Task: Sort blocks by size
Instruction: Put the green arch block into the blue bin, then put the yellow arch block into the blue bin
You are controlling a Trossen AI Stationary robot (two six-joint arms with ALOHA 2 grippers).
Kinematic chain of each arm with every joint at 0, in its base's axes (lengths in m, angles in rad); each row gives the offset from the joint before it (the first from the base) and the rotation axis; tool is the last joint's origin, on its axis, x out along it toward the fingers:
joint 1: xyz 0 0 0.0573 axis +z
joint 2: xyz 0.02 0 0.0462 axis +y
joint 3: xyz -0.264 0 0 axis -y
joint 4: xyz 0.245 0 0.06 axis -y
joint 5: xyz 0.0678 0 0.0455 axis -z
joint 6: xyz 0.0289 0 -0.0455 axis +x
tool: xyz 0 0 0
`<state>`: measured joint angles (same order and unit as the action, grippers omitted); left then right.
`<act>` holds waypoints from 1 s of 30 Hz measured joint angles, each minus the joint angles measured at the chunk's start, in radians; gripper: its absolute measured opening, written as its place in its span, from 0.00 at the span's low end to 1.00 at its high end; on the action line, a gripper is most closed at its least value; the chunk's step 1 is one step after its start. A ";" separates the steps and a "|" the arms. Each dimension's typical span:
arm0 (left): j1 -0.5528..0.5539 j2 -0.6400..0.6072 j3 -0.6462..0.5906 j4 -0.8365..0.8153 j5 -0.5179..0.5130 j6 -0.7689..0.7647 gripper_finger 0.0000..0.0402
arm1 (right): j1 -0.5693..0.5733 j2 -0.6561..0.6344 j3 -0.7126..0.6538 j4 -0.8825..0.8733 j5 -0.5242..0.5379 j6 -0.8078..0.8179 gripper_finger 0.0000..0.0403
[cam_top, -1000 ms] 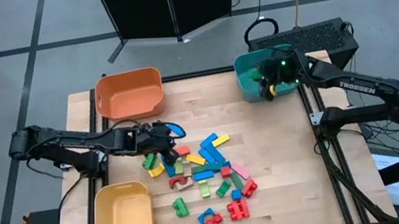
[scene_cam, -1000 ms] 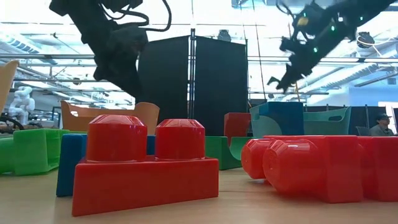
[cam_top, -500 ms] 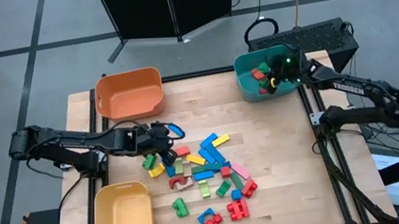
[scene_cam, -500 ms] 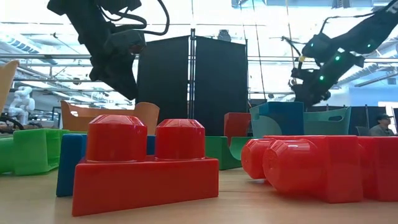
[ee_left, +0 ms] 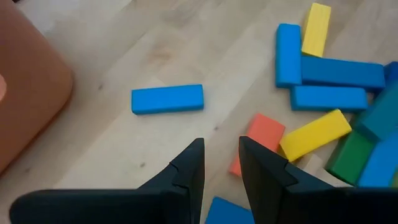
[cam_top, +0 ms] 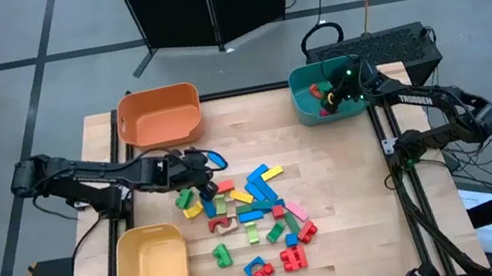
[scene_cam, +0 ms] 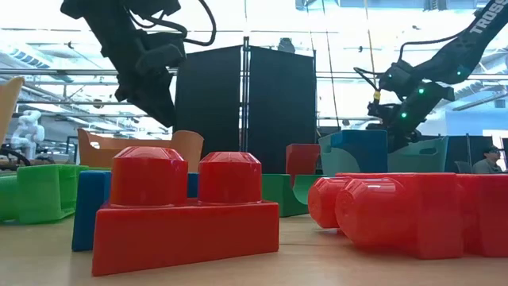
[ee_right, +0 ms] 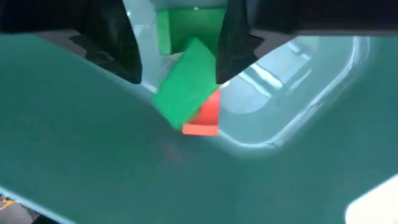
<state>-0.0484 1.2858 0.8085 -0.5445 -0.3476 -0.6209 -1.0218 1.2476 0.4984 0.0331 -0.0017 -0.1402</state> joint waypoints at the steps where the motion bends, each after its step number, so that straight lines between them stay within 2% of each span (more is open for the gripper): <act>1: 0.003 0.000 0.000 0.000 -0.001 0.000 0.24 | 0.000 -0.001 0.000 0.009 0.000 -0.004 0.52; 4: 0.012 0.000 0.000 0.000 0.000 -0.001 0.24 | 0.000 -0.005 0.000 0.020 -0.001 -0.015 0.57; 8: 0.027 0.000 0.000 0.000 0.006 -0.007 0.24 | 0.002 -0.023 0.000 0.046 -0.005 0.009 0.58; 13: 0.036 0.000 0.000 -0.035 0.061 -0.056 0.24 | 0.003 -0.067 0.000 0.053 -0.068 0.069 0.54; 20: 0.036 0.000 0.000 -0.173 0.137 -0.167 0.24 | 0.026 -0.154 0.000 0.053 -0.215 0.114 0.49; 26: 0.035 0.004 0.000 -0.314 0.187 -0.212 0.24 | 0.087 -0.236 0.000 0.054 -0.237 0.137 0.48; 30: 0.035 0.004 0.000 -0.311 0.186 -0.198 0.24 | 0.137 -0.286 0.000 0.054 -0.237 0.129 0.46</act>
<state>-0.0135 1.2896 0.8089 -0.8554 -0.1612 -0.8190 -0.8845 0.9612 0.4984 0.0870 -0.2388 -0.0115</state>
